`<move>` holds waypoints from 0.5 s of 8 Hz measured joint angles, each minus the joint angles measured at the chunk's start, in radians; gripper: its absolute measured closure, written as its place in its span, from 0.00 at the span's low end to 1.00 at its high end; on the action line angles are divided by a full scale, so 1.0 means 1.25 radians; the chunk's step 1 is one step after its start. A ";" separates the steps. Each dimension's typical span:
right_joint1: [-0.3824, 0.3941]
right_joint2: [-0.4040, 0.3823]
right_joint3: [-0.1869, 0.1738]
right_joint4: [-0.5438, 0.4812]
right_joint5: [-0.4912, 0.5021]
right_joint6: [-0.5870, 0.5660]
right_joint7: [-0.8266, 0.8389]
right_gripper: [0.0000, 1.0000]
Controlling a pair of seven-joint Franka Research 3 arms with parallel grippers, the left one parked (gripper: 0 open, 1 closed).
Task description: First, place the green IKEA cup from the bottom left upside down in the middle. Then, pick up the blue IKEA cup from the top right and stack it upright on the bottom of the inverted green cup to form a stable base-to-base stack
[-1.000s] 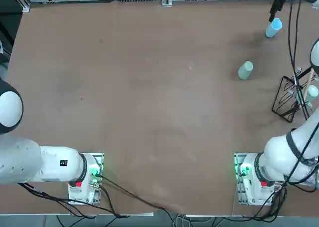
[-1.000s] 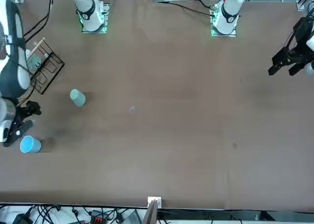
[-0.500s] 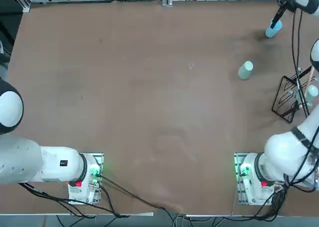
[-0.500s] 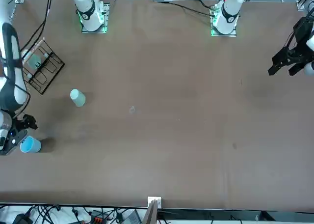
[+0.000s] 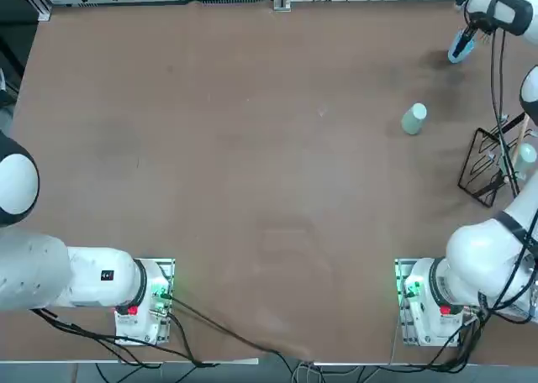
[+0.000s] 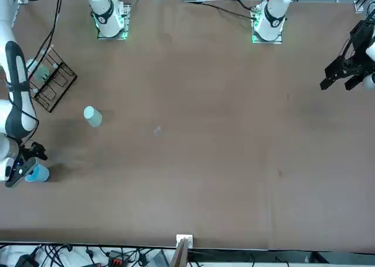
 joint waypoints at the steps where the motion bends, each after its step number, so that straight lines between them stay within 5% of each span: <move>1: -0.001 0.002 -0.002 0.000 0.000 0.003 0.000 0.19; 4: -0.009 0.006 -0.006 0.000 0.000 0.005 -0.001 0.44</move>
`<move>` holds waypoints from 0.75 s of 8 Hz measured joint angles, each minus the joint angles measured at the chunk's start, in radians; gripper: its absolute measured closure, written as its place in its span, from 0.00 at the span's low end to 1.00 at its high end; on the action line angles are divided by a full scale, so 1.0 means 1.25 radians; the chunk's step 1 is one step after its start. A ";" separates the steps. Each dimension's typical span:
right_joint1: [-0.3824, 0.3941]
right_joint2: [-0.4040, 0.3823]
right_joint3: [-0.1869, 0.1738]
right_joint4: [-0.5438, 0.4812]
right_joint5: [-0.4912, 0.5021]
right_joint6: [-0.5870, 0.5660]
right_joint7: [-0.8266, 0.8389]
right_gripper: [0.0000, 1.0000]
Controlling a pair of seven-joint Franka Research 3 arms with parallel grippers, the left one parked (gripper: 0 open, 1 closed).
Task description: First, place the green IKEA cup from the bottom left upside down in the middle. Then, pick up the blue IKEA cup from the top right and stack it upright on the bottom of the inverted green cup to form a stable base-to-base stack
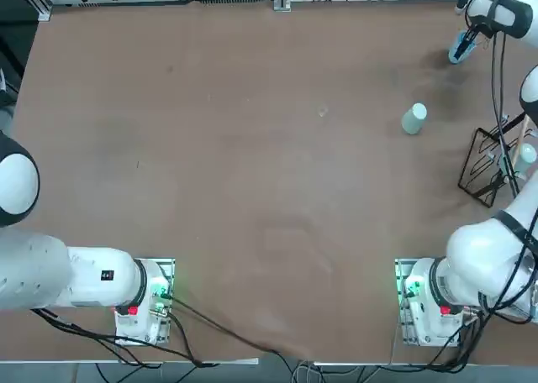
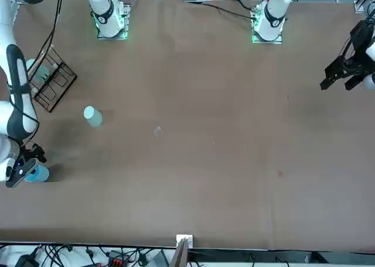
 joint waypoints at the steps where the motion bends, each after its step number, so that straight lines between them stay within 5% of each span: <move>1: -0.002 0.003 0.000 0.000 0.000 0.005 0.000 0.63; 3: -0.002 0.003 0.000 0.000 0.000 0.010 0.000 0.81; 4: -0.002 0.003 0.000 0.001 0.000 0.012 0.000 0.98; 6: 0.002 -0.010 0.008 0.007 0.001 -0.007 0.002 0.98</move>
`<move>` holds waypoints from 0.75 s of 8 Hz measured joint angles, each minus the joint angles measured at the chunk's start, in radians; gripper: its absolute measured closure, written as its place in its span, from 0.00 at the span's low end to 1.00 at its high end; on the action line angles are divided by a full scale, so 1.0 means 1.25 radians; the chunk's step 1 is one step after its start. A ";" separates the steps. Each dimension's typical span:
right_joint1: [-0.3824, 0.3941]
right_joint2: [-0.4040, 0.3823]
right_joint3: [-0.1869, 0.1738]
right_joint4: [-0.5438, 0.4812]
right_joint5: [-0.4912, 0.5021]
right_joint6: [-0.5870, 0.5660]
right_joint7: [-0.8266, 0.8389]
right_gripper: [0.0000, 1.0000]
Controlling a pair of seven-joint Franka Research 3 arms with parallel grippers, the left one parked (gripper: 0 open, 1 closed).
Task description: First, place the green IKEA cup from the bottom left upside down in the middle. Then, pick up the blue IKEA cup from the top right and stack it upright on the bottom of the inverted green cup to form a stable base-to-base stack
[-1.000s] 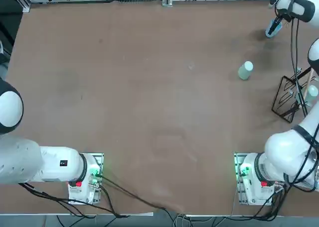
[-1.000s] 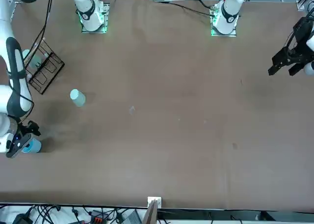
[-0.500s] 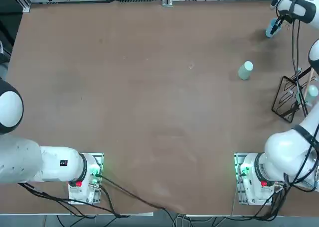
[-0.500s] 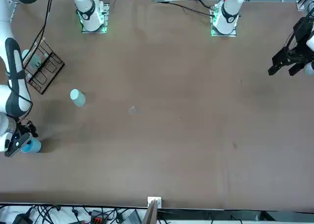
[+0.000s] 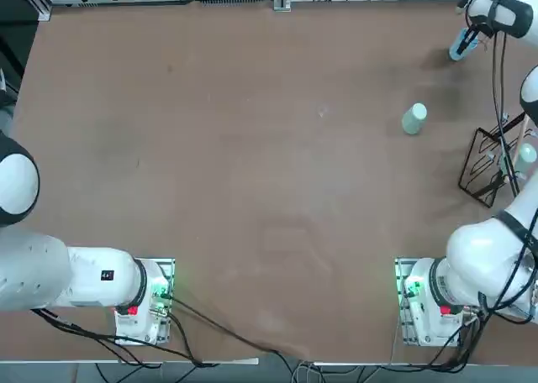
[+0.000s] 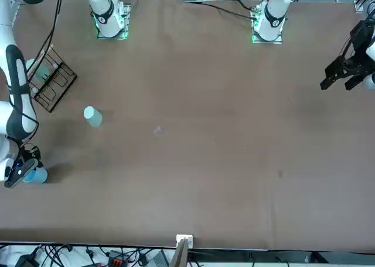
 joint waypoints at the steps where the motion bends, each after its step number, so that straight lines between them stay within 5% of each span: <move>1: 0.006 -0.022 0.009 0.005 0.006 -0.048 0.015 0.98; 6: 0.030 -0.228 0.133 -0.023 0.017 -0.362 0.305 0.98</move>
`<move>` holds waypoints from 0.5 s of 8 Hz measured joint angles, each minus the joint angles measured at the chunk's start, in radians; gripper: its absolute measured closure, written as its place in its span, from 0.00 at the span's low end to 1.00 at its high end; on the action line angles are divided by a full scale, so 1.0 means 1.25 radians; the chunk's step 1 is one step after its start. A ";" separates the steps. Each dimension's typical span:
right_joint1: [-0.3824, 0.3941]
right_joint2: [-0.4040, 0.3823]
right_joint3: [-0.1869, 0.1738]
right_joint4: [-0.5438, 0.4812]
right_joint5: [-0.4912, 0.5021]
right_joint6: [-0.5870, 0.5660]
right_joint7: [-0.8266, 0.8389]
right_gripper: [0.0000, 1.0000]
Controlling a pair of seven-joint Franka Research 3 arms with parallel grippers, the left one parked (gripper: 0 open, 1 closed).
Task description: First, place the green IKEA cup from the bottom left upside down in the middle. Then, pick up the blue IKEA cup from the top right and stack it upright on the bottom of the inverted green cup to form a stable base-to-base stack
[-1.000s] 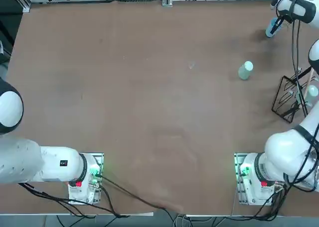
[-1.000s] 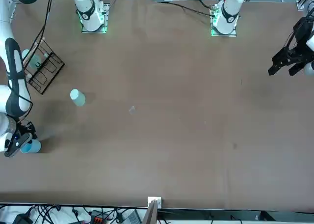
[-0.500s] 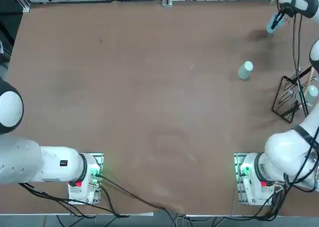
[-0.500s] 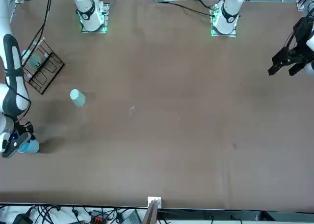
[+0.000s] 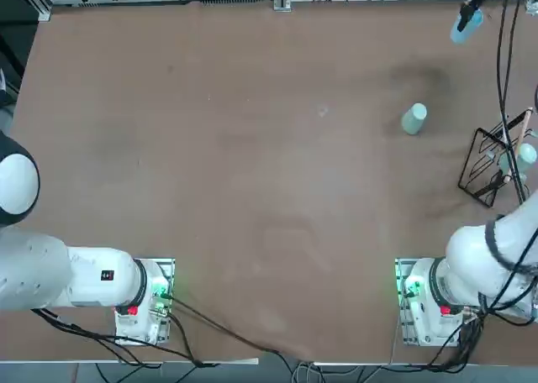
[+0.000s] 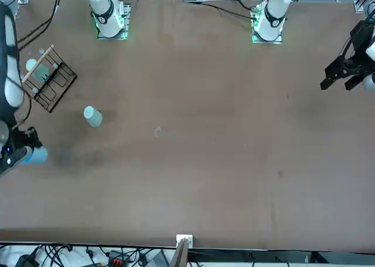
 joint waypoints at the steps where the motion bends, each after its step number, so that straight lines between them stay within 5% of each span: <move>1: 0.003 -0.044 0.023 -0.045 0.006 -0.006 0.069 0.98; 4: 0.009 -0.167 0.050 -0.181 0.048 -0.005 0.198 0.98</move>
